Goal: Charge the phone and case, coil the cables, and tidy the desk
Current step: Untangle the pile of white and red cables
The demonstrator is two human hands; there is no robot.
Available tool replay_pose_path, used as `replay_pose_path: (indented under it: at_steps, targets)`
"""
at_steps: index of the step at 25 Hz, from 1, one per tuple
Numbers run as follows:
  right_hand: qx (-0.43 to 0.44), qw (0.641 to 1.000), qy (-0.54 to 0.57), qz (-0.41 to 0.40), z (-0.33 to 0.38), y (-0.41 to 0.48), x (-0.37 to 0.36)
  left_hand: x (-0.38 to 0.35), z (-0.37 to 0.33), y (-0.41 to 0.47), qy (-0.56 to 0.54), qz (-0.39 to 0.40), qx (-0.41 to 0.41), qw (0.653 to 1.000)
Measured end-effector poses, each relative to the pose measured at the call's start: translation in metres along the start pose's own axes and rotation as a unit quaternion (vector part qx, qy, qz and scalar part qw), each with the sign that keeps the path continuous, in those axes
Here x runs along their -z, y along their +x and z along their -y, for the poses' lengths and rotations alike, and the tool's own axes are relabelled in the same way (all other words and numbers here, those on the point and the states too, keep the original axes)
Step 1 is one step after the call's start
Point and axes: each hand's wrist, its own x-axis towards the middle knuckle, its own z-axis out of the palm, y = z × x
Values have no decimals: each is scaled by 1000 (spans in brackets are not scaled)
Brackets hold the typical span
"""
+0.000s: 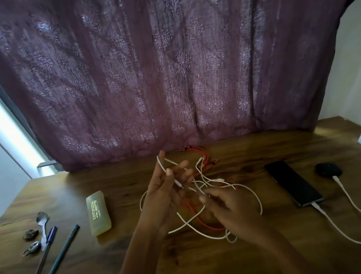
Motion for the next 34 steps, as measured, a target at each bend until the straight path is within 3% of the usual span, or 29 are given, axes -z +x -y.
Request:
replay_pose_path:
  at_steps: [3, 5, 7, 9, 14, 18, 22, 26, 31, 34]
  targets:
    - [81, 979, -187, -11, -6, -2, -4, -4, 0, 1, 16, -11, -31, 999]
    - [135, 964, -226, -34, -2, -4, -4, -6, 2, -1, 123, -2, -60, 991]
    - [183, 933, -301, -74, 1, -1, 1, -7, 8, -5, 274, 29, -96, 956]
    - [233, 916, -301, -124, 3, 6, 9, -9, 14, -10, 345, 57, -94, 932]
    - [213, 965, -112, -99, 21, 28, 39, -21, 15, -23, 265, 82, -4, 961]
    - [197, 971, -40, -131, 18, 47, 47, -29, 8, -27, 122, 110, 52, 985]
    - [171, 976, 78, -106, 8, 50, 41, -30, -1, -25, -20, 147, 76, 986]
    - [59, 981, 151, -102, -11, 45, 19, -31, -7, -24, -149, 158, 74, 973]
    - [-78, 985, 150, -26, -40, 22, -16, -35, -20, -19, -86, 39, -24, 995]
    - [-34, 999, -17, -9, -37, 0, -20, -29, -20, -14, 27, -13, -83, 996]
